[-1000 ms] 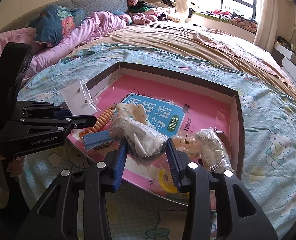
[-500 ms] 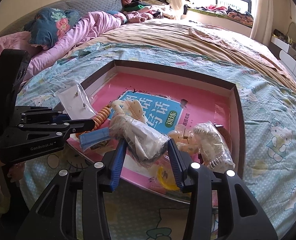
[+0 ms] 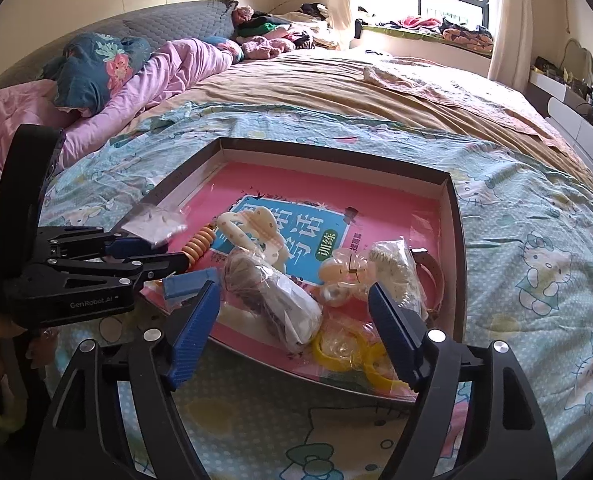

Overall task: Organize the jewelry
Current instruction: 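Lower the earring card into the box with the left tool while the right releases its bag there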

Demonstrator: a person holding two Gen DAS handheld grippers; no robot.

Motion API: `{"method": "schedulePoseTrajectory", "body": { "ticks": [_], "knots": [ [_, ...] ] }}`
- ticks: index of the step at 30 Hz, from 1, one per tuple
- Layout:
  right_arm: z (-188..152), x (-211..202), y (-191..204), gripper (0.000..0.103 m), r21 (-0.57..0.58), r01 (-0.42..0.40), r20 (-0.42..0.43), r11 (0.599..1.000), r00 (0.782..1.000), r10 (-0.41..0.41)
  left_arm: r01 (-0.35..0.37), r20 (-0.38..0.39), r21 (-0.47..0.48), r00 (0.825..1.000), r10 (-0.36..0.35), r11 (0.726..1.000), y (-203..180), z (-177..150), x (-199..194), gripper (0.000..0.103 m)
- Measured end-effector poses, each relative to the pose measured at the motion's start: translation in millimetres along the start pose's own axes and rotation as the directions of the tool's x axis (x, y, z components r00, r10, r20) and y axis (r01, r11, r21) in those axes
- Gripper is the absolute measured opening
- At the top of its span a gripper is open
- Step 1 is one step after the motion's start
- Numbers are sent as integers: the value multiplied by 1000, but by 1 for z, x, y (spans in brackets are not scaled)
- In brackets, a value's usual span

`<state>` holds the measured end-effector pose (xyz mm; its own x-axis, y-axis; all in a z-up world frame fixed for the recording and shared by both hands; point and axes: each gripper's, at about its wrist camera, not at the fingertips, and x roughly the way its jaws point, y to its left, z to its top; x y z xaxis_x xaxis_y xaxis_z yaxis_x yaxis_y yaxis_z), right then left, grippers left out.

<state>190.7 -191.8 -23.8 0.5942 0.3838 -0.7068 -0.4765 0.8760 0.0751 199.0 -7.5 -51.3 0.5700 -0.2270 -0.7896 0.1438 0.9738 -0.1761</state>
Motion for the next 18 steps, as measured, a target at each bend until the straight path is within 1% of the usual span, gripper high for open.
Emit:
{"method": "schedulePoseTrajectory", "body": {
  "ticks": [4,6,8,10,13,14,16,18],
  "knots": [
    [-2,-5,-4,82,19,5,6,1000,1000,-5,0,1,5,1000,0,1000,-2,0,-3,34],
    [-3,-8,-5,83,25,7,11,1000,1000,-8,1,6,2,1000,-1,1000,-2,1,-5,43],
    [-3,-13,-6,84,29,12,17,1000,1000,-13,4,15,3,1000,-4,1000,-3,2,-10,48],
    [-4,-18,-7,84,31,19,24,999,1000,-20,0,25,5,1000,-1,1000,-5,2,-14,50],
    [-5,-27,-8,86,35,23,36,999,999,-25,-5,44,0,999,5,1000,-8,1,-23,61],
    [-5,-31,-8,88,36,24,42,999,999,-26,-1,51,-4,999,1,1000,-9,1,-27,64],
    [-6,-40,-9,91,39,26,56,999,998,-28,4,66,-10,998,-4,1000,-10,0,-35,67],
    [-7,-51,-9,95,42,23,73,999,997,-26,-6,87,-11,996,6,1000,-13,-2,-44,73]
  ]
}}
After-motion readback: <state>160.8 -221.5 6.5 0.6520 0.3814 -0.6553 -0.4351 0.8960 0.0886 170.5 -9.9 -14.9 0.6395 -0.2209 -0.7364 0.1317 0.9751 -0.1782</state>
